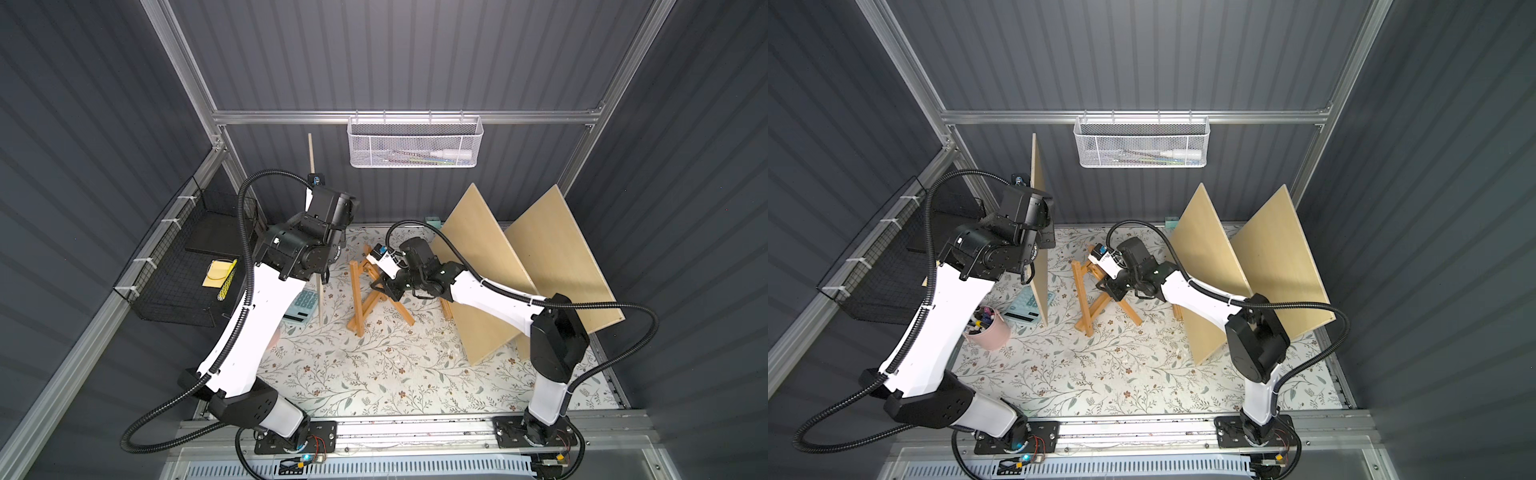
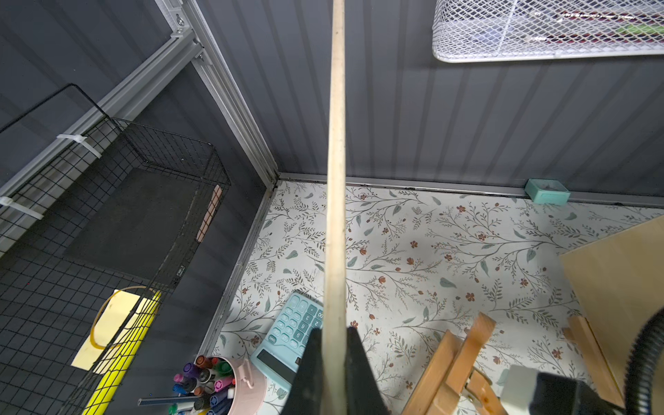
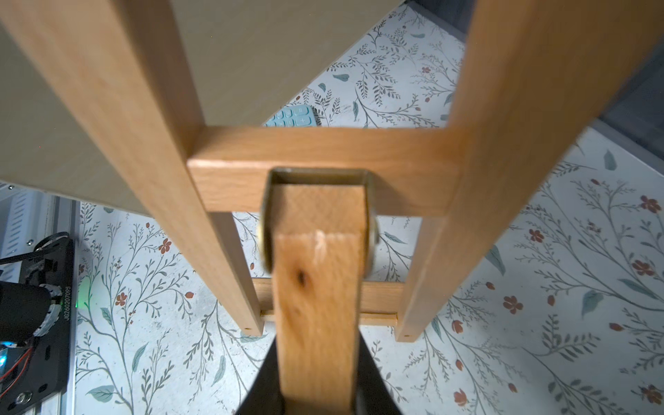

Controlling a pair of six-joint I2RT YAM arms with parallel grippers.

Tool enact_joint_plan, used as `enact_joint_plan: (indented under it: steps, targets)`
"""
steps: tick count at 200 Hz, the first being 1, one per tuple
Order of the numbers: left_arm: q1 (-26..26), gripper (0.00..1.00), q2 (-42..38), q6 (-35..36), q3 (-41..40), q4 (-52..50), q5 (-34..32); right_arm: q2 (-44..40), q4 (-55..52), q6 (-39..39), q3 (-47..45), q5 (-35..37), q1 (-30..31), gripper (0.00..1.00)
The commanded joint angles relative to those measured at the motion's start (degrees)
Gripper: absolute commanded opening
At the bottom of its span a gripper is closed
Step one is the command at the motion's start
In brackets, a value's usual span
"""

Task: Assemble the easel
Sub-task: Place the easel at the center of the board.

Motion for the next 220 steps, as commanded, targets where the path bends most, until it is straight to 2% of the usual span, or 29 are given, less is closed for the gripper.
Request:
enact_joint_plan:
  steps: [1, 71, 111, 166, 186, 201, 220]
  targets:
    - [0.0, 0.0, 0.0, 0.6, 4.9, 6.9, -2.6, 0.8, -3.9, 6.6, -9.0, 5.8, 0.8, 0.0]
    - [-0.1, 0.0, -1.7, 0.2, 3.3, 5.4, 11.9, -5.0, 0.1, 11.2, -23.5, 12.1, 4.4, 0.01]
    - [-0.1, 0.0, -3.8, 0.8, 1.5, 2.3, 17.7, -7.7, 0.1, 12.4, -28.1, 14.1, 4.9, 0.07]
    - [-0.1, 0.0, -6.4, 1.4, 0.7, -2.1, 23.0, -10.4, -3.1, 10.9, -30.6, 16.2, 4.8, 0.27]
    - [-0.1, 0.0, -7.0, 2.0, -0.6, -3.4, 24.8, -10.8, -4.2, 10.2, -30.4, 16.1, 4.8, 0.4]
    - [-0.1, 0.0, -7.2, 3.0, -0.8, -4.1, 26.7, -11.4, -4.8, 9.7, -30.0, 15.8, 4.8, 0.58]
    - [-0.1, 0.0, -7.2, 4.9, -0.9, -5.2, 29.0, -12.8, -5.5, 9.6, -29.1, 15.4, 4.6, 0.66]
